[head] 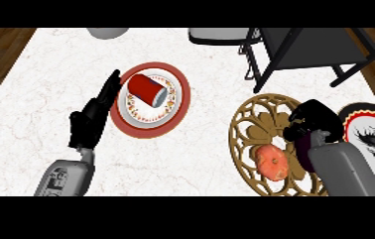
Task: Pick the eggplant from the placemat and place it in the tiered shelf
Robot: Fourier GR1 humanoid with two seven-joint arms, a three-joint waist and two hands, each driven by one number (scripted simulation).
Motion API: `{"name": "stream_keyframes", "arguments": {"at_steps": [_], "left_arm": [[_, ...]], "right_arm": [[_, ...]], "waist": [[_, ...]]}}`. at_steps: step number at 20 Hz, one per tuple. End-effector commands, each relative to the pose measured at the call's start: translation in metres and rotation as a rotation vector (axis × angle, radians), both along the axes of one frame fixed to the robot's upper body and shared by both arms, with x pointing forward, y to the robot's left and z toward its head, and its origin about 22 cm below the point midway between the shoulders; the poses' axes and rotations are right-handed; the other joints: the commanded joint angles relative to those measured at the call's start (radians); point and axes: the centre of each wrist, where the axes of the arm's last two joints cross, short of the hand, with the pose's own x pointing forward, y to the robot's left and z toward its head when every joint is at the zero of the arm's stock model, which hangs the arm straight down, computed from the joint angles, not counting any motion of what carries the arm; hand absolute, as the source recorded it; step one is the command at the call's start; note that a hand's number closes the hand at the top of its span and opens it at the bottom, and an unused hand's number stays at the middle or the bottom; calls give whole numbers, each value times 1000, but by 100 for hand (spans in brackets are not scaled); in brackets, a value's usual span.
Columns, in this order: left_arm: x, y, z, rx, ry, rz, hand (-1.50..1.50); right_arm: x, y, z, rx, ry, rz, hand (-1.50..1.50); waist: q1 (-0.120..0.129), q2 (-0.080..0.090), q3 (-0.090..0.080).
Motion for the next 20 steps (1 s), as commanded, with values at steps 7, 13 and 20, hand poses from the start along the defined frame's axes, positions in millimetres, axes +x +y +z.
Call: {"name": "stream_keyframes", "arguments": {"at_steps": [7, 13, 20], "left_arm": [[-7, -8, -12, -3, 9, -29, 0], [-12, -5, 0, -10, 2, 4, 0], [-5, 15, -12, 7, -1, 5, 0]], "right_arm": [[-40, 163, 13, 138, -250, 575, 150], [-80, 169, 32, 242, -424, 566, 150], [-112, 178, 85, 459, -737, 499, 150]], "waist": [[20, 0, 1], [-2, -5, 1], [-8, -3, 0]]}}
